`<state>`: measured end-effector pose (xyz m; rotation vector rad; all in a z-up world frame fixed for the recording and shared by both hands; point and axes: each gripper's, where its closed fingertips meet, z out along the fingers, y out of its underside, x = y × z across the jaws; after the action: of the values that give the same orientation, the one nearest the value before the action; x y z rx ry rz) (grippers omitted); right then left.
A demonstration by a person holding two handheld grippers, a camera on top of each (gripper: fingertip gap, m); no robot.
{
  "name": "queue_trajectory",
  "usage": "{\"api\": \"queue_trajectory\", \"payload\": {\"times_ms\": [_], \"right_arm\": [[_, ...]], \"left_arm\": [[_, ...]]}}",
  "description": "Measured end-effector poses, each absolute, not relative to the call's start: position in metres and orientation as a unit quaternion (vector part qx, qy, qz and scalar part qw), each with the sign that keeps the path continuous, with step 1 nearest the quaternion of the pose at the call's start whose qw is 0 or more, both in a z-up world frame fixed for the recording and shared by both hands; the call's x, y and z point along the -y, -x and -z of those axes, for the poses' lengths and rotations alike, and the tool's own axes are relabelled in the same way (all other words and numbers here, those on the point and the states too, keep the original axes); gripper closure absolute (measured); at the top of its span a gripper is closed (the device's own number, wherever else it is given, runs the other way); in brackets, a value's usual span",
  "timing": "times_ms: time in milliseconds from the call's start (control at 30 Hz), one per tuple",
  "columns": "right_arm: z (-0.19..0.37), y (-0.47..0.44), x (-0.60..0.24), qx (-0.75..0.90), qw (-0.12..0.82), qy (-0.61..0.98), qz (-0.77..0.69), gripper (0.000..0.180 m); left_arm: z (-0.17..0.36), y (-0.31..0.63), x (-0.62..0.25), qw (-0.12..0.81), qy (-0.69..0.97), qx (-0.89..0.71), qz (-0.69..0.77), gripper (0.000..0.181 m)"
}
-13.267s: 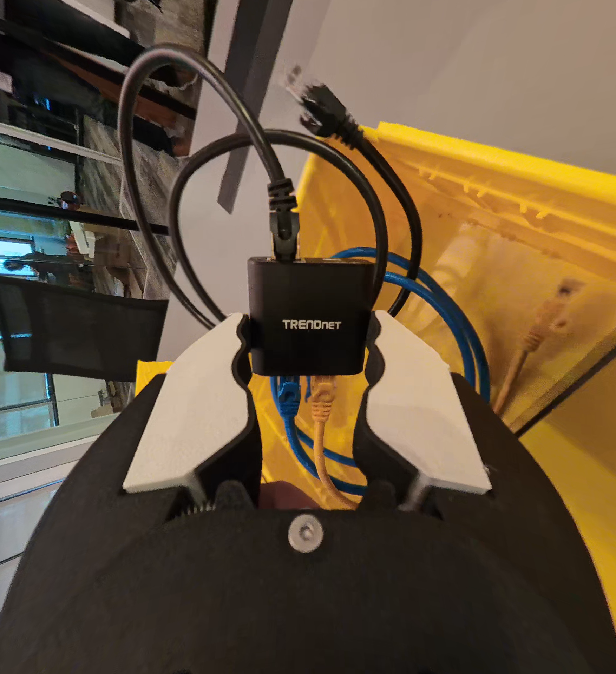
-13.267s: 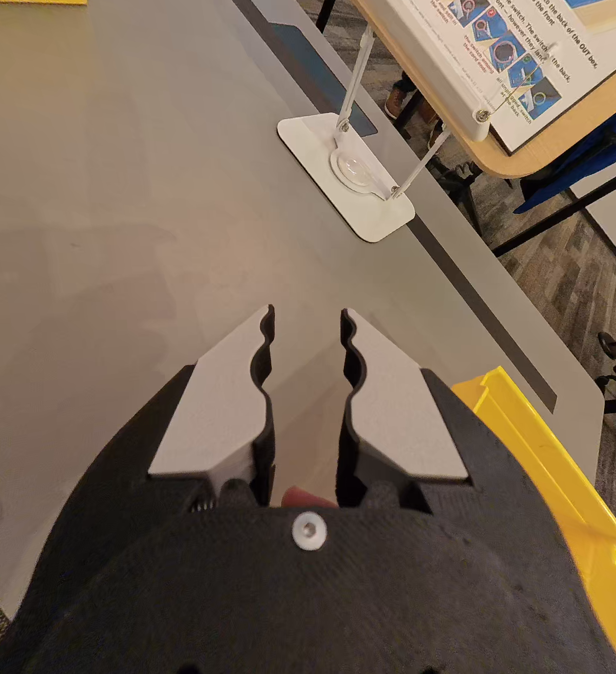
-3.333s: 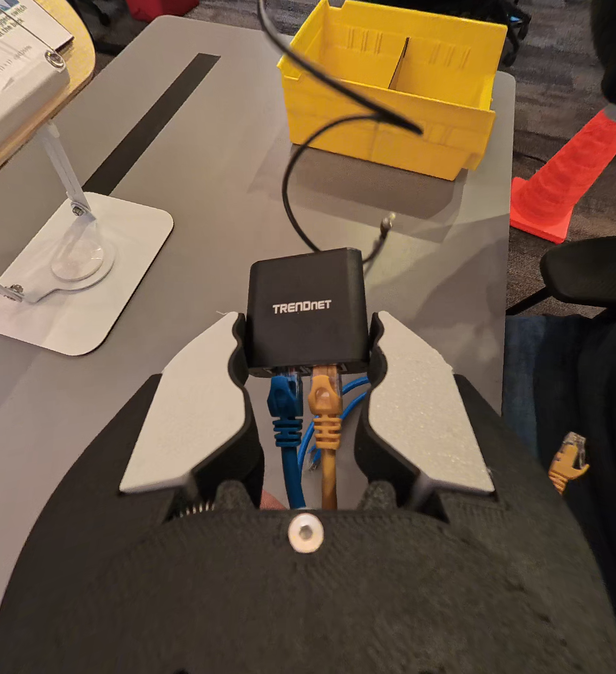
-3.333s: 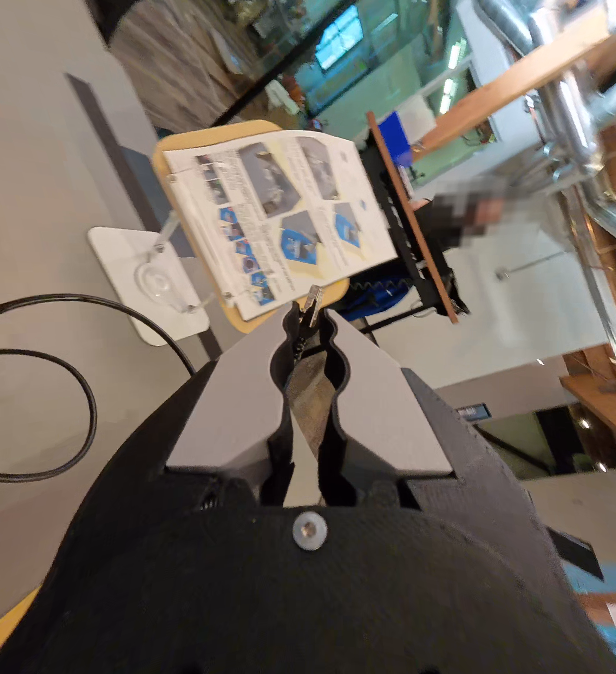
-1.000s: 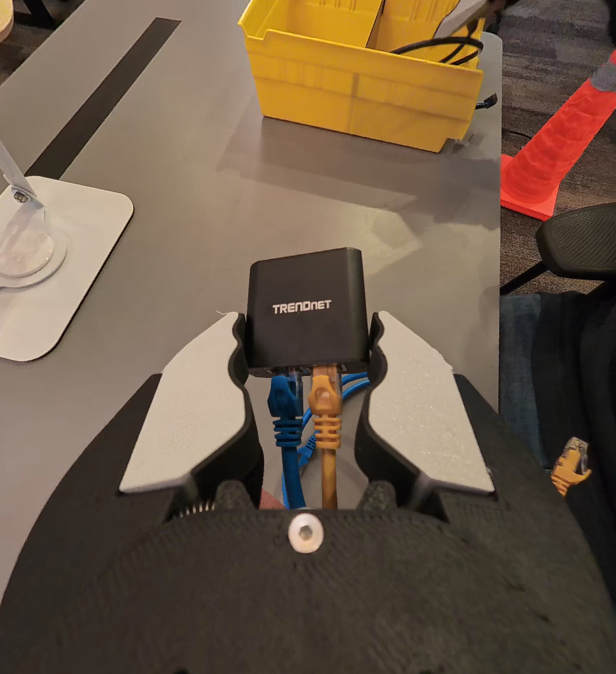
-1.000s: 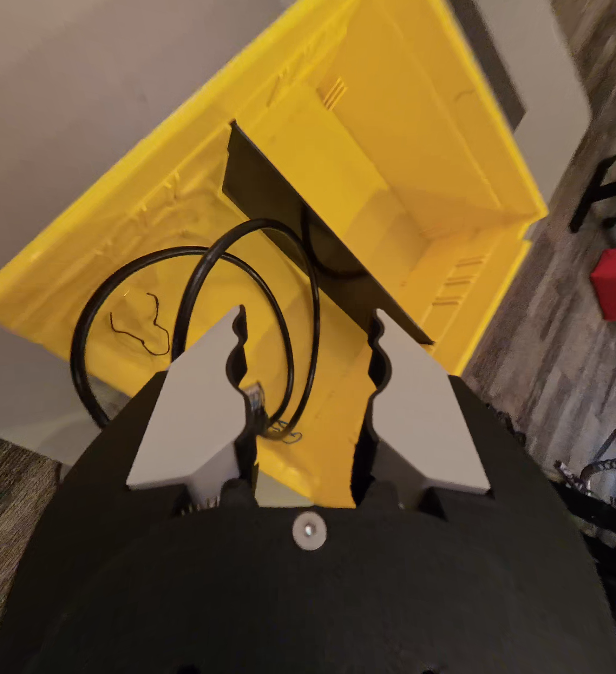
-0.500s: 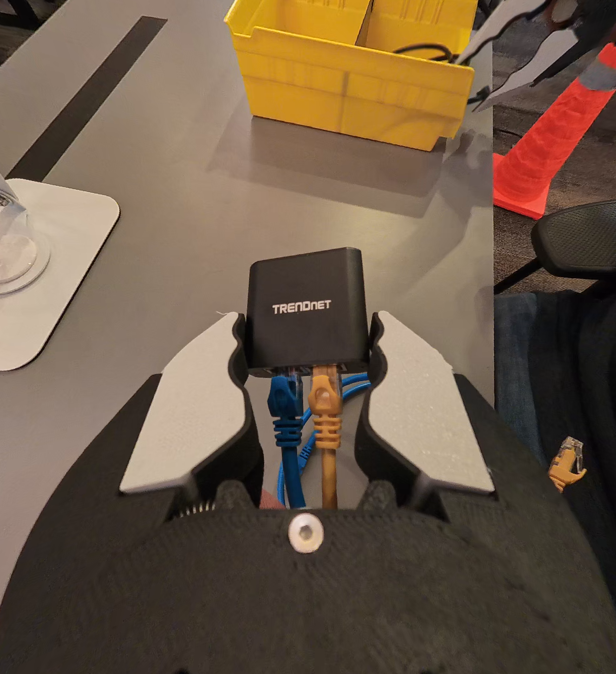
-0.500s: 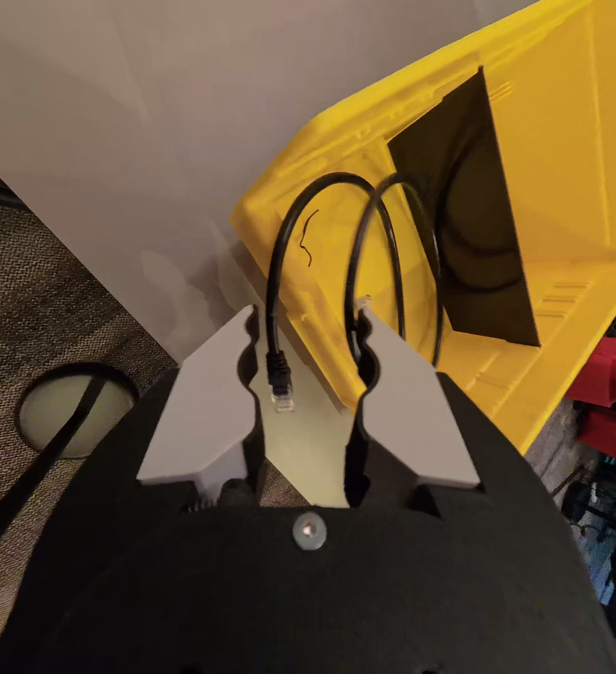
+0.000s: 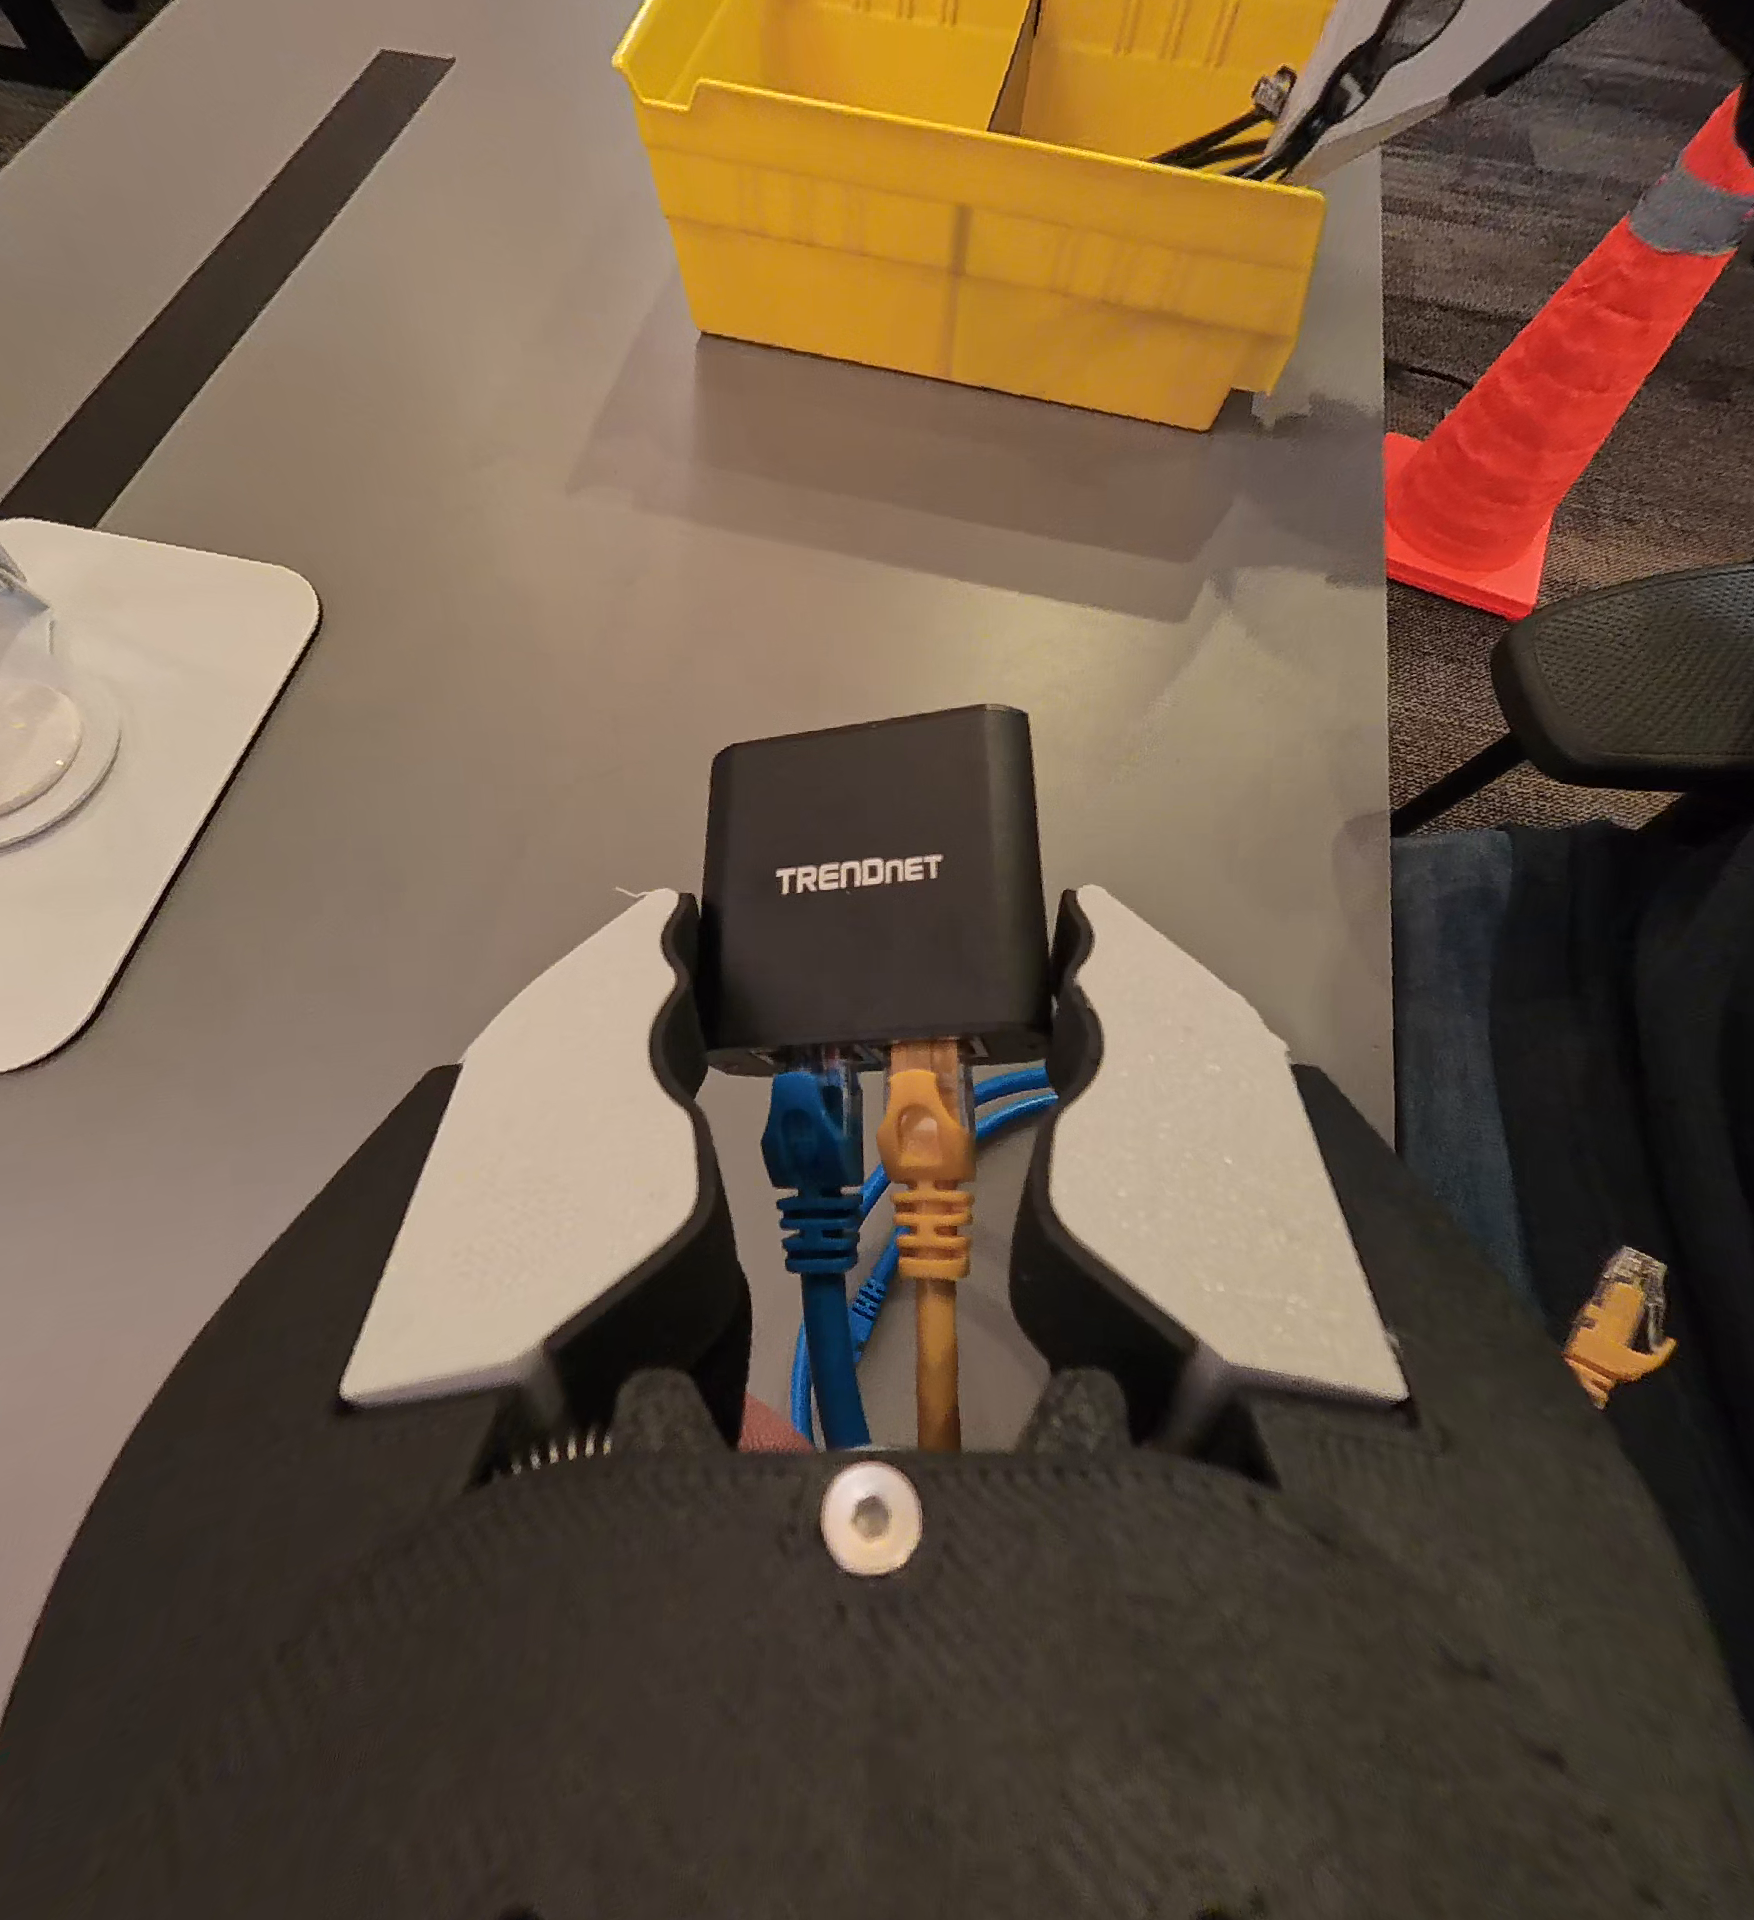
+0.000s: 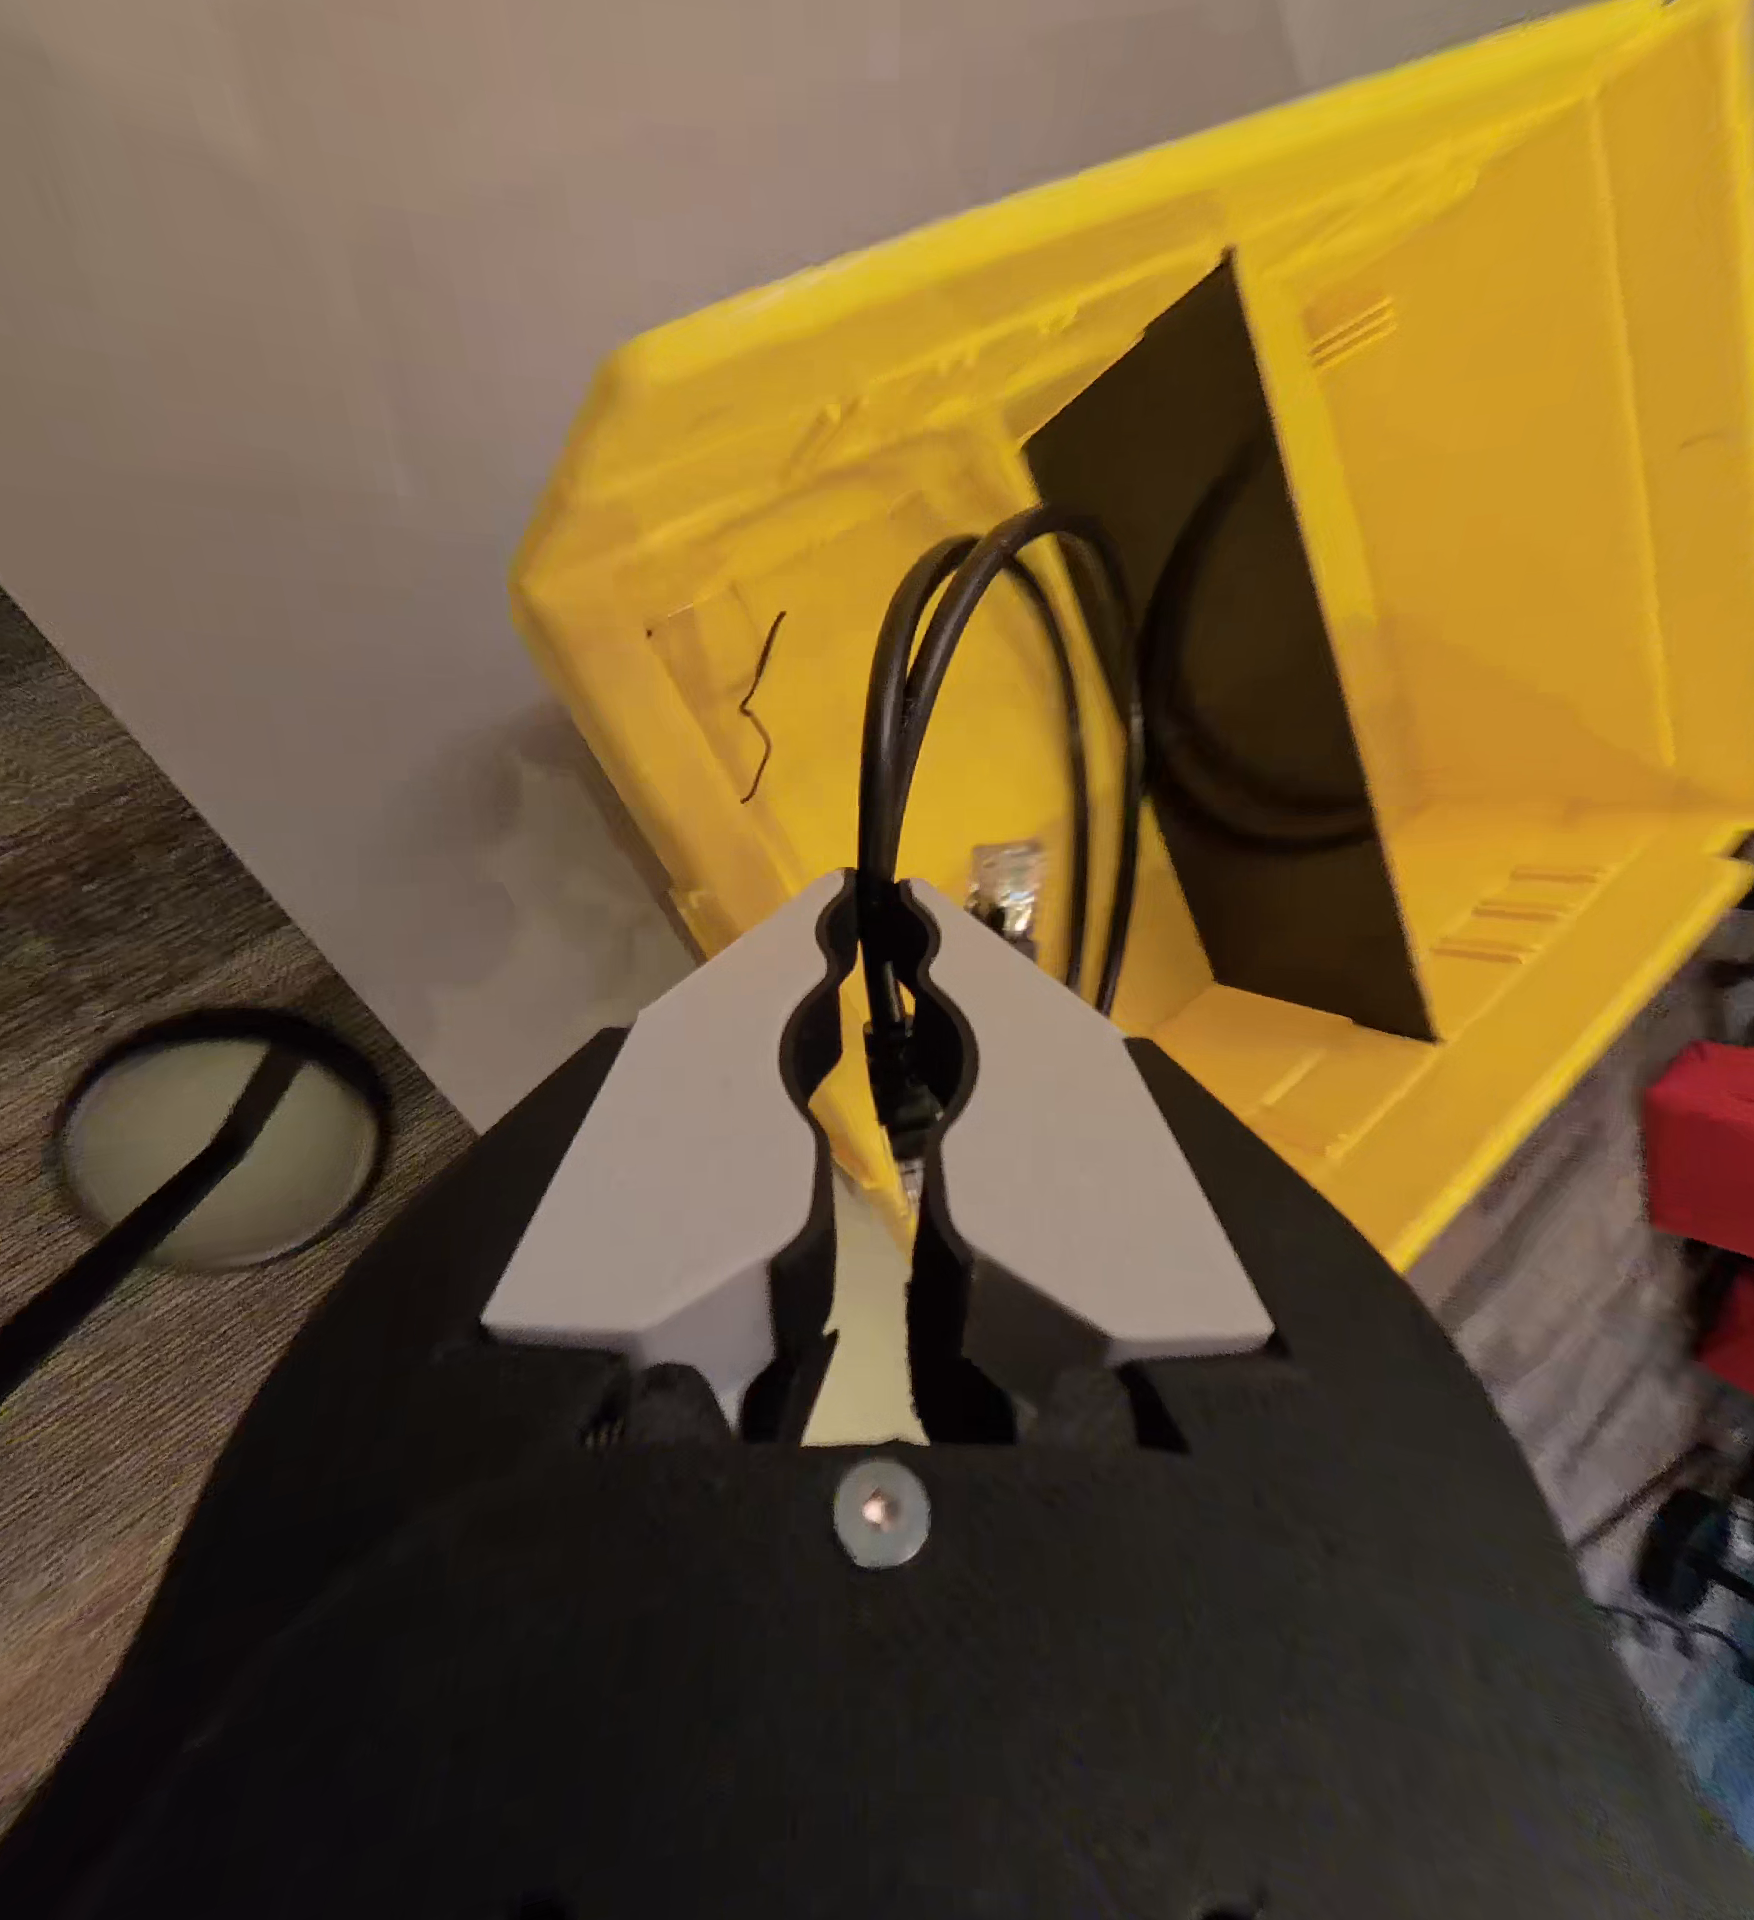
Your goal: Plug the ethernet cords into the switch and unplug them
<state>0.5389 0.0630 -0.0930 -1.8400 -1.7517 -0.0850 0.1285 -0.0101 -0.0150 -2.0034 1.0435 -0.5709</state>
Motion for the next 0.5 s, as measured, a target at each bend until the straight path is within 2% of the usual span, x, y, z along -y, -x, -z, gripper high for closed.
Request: {"api": "queue_trajectory", "payload": {"times_ms": [33,200,267,367,500], "right_arm": [[0.1,-0.54,-0.063,0.664,0.273,0.695,0.024,0.176],[0.113,-0.537,-0.068,0.665,0.214,0.715,-0.004,0.17],[0.109,-0.536,-0.068,0.661,0.209,0.721,-0.01,0.157],[0.103,-0.54,-0.064,0.658,0.191,0.728,-0.026,0.15],[0.098,-0.547,-0.056,0.657,0.18,0.731,-0.035,0.155]], "left_arm": [[0.015,-0.129,0.01,0.394,0.79,-0.412,0.225,0.116],[0.018,-0.129,0.011,0.392,0.79,-0.413,0.227,0.116],[0.019,-0.128,0.011,0.391,0.791,-0.412,0.226,0.116],[0.018,-0.128,0.011,0.391,0.791,-0.412,0.227,0.116],[0.018,-0.128,0.01,0.391,0.79,-0.413,0.228,0.116]]}}
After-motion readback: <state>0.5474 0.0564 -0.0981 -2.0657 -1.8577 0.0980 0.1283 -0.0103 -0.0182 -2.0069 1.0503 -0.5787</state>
